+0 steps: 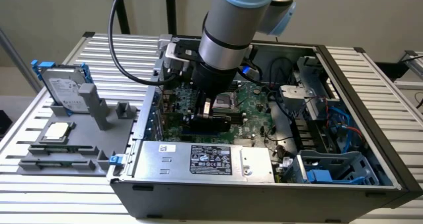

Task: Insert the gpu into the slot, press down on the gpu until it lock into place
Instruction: 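Press down on the gpu until it lock into place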

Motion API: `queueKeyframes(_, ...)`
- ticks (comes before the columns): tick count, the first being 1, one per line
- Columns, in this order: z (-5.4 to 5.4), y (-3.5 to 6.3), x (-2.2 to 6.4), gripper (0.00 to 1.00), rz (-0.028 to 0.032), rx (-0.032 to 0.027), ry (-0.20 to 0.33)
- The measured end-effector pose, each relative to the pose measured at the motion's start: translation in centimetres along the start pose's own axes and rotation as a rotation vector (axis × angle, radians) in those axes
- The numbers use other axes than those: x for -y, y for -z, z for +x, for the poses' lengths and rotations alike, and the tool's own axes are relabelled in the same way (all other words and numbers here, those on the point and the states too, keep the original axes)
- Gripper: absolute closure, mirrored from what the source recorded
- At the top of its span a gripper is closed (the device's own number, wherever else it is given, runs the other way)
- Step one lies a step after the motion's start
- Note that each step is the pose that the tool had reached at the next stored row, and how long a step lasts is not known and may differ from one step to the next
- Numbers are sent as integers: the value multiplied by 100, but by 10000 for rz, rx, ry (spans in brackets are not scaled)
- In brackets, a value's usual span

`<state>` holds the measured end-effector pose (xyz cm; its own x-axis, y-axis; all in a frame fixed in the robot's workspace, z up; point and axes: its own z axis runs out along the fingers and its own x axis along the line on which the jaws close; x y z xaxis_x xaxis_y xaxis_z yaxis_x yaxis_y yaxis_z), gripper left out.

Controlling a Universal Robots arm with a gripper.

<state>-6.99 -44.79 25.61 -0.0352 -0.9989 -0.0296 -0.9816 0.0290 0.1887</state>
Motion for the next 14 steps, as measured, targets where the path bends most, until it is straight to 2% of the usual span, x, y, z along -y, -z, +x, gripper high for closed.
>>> queueKeyframes(14,2,-17,-4,74,-2,53,31)
